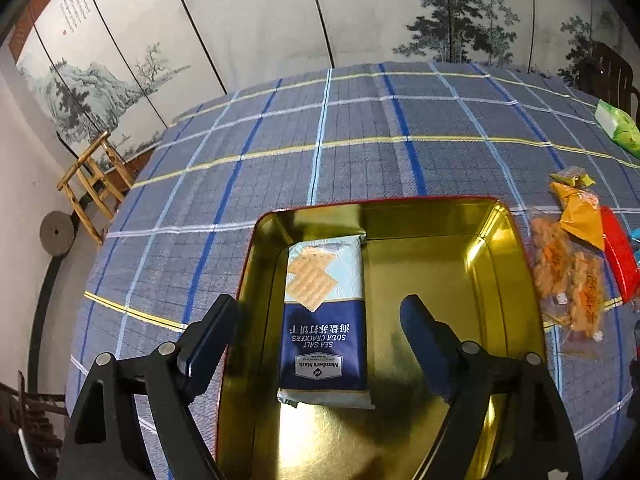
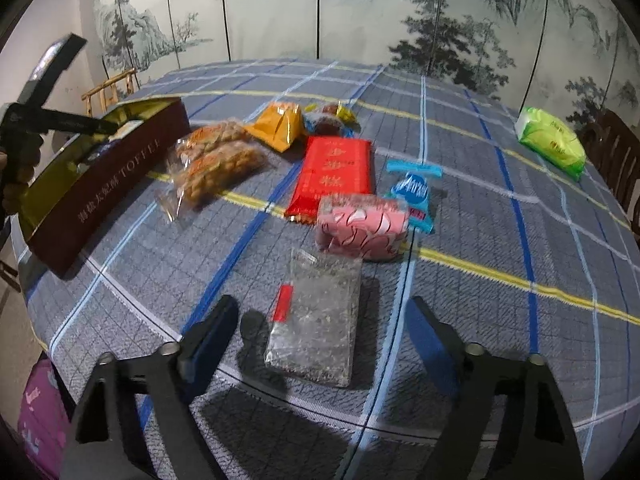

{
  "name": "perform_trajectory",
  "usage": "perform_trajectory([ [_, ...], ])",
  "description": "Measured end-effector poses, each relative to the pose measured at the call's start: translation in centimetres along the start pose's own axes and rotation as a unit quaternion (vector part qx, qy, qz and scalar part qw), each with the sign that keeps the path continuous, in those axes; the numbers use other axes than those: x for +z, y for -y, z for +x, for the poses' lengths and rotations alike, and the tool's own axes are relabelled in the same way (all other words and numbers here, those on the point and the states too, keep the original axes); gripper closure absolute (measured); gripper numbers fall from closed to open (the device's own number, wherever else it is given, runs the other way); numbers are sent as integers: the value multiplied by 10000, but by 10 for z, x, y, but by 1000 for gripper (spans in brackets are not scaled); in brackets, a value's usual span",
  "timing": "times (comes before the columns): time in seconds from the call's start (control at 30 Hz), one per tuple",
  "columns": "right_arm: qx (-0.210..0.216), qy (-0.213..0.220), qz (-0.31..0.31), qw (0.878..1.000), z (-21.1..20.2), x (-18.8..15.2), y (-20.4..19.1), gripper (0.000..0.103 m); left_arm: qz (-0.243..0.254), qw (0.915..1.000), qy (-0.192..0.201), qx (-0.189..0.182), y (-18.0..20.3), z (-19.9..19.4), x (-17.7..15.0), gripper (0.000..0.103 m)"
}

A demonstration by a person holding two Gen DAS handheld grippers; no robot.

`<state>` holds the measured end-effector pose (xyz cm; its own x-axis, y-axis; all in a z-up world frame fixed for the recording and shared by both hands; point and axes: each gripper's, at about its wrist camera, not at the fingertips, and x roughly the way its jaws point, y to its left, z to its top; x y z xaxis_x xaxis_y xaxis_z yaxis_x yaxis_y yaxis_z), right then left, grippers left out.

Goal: Organize snacks
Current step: 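Lower the cracker pack into the tin and open the left gripper, then grasp the grey bag with the right gripper and drop it into the tin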

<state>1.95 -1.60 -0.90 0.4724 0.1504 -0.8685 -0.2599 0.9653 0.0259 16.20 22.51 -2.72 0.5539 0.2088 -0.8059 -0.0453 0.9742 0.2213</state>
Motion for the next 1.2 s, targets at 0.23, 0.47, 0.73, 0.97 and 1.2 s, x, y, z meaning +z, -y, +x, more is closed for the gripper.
perform_trajectory([
  [0.23, 2, -10, -88, 10000, -2, 2, -3, 56, 10, 9998, 183, 52, 4, -18, -5, 22],
  [0.47, 111, -62, -46, 9999, -5, 2, -5, 66, -118, 9991, 394, 72, 3, -41, -15, 22],
  [0.73, 453, -2, 373, 9983, -16, 6, -1, 66, -540, 9951, 812, -141, -12, -88, -40, 20],
  [0.97, 1127, 224, 486, 9922, -33, 43, -20, 66, -993, 9892, 1021, -335, -28, -115, -72, 19],
  [1.2, 2075, 358, 462, 9765, -24, 114, -76, 66, -928, 9910, 953, -157, -35, -123, -109, 16],
])
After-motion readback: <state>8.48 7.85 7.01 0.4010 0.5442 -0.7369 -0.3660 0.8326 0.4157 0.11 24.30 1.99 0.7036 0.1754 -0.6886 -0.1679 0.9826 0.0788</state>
